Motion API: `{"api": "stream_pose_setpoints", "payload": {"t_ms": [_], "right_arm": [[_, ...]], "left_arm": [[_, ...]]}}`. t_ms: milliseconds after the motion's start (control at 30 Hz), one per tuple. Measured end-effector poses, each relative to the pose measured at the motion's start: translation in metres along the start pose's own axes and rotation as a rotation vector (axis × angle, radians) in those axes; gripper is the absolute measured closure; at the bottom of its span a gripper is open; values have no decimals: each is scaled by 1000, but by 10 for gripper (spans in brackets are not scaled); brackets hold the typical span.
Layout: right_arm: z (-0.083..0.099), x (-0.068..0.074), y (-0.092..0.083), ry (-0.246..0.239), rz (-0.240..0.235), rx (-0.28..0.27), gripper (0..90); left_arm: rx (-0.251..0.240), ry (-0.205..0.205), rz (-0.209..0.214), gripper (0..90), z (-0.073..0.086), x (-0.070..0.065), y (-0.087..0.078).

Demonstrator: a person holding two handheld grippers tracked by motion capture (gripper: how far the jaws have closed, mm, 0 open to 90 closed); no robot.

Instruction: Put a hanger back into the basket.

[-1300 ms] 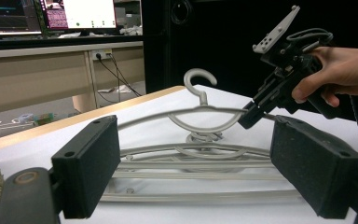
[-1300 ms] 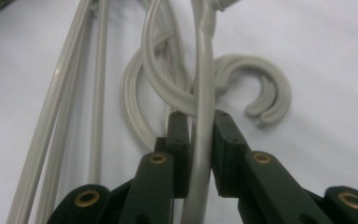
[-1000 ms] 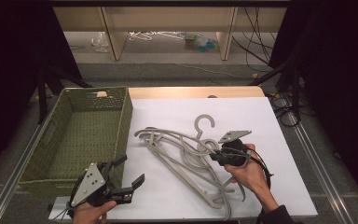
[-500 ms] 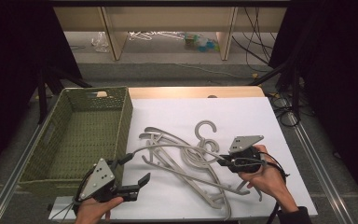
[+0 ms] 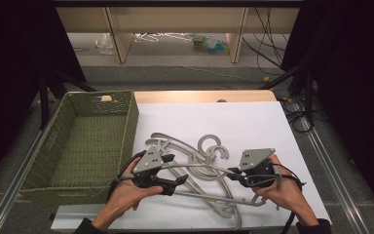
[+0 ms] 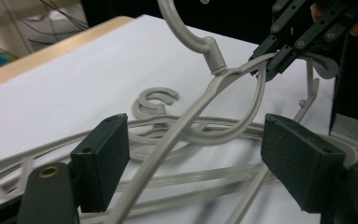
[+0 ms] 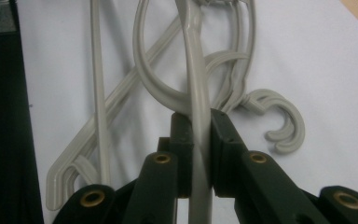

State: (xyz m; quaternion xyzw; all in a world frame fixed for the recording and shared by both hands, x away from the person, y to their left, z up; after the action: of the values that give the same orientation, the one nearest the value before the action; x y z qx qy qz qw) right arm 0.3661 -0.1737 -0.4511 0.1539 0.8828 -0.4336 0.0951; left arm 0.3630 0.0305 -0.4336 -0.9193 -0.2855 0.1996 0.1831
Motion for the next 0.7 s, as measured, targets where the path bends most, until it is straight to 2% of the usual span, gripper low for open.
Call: {"api": "stream_pose_setpoints", "payload": {"t_ms": [67, 100, 167, 233, 267, 400, 433, 500, 567, 700], "right_arm": [[-1, 1, 0, 1, -4, 2, 819], [-2, 3, 0, -19, -5, 5, 819], [-4, 4, 0, -41, -7, 4, 820], [-5, 5, -1, -49, -13, 4, 820], [-7, 6, -1, -56, -17, -2, 819], [-12, 9, -1, -81, -23, -4, 820], [-15, 11, 0, -101, -27, -6, 820], [-17, 13, 1, -114, -31, -8, 819], [-19, 14, 1, -122, -41, -9, 820], [-20, 16, 3, -140, -45, -8, 819]], "left_arm": [[11, 2, 13, 246, -1, -2, 5], [36, 8, 29, 272, -1, -4, 10], [63, 20, 37, 285, 0, -6, 12], [58, 10, 38, 294, 0, -7, 15], [69, 19, 44, 303, 0, -7, 15], [96, 38, 60, 366, 2, -8, 20], [118, 49, 81, 406, 4, -10, 21], [121, 55, 80, 444, 4, -11, 22], [148, 63, 109, 488, 7, -14, 24], [165, 76, 133, 563, 7, -17, 25]]}}
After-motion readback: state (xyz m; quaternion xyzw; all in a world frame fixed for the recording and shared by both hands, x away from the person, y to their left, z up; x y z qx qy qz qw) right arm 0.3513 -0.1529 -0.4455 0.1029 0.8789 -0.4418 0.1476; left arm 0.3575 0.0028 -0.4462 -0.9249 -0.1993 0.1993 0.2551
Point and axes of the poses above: each handheld gripper's, and its own axes: y roughly forward along the jaws, z roughly out of its underside, x roughly to its left, the point moved 8 cm from there along y, roughly forward along the jaws, and after that the axes turned 13 degrees about -y, right-handed, at the moved point
